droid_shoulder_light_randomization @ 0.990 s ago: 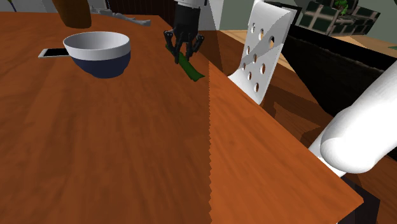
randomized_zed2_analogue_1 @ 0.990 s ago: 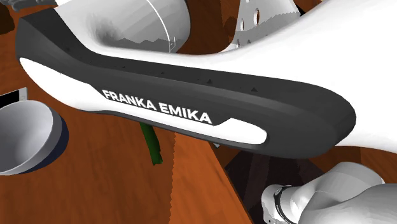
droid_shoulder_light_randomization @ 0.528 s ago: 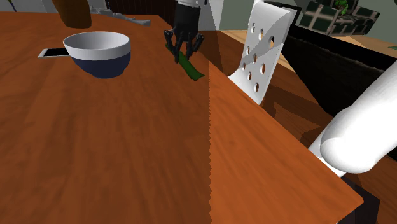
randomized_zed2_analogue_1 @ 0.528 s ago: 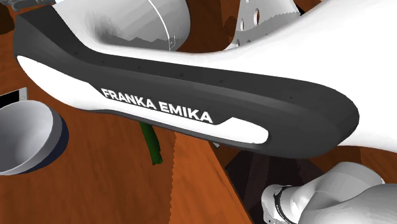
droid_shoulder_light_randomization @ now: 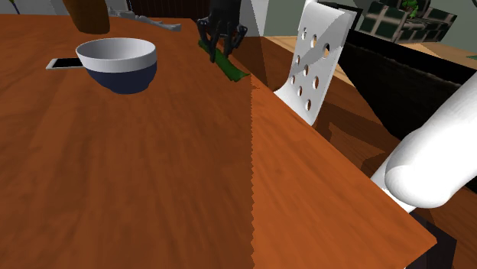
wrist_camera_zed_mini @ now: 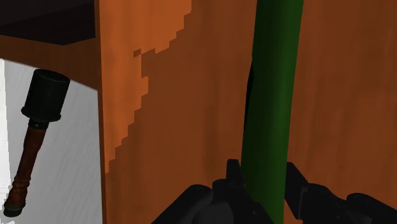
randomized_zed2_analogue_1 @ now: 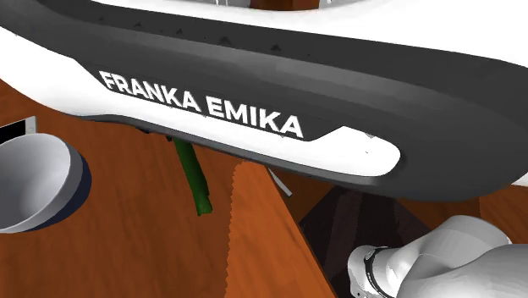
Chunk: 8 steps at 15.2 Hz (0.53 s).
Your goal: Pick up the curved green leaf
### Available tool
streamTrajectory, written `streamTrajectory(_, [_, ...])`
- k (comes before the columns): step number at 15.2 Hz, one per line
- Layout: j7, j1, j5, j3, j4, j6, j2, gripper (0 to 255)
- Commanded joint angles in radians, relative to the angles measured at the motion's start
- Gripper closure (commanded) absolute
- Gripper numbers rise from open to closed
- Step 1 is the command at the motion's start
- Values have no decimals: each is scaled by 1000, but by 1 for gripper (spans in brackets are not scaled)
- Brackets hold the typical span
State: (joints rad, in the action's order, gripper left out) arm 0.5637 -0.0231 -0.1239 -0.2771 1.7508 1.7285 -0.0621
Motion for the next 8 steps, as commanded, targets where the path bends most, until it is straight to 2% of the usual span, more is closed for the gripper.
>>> streamTrajectory(1, [4,0,2,0,-33,-28,5,255])
streamTrajectory(6, [13,0,7,0,-116,-97,19,255])
streamTrajectory(8, [13,0,7,0,-119,-99,19,255])
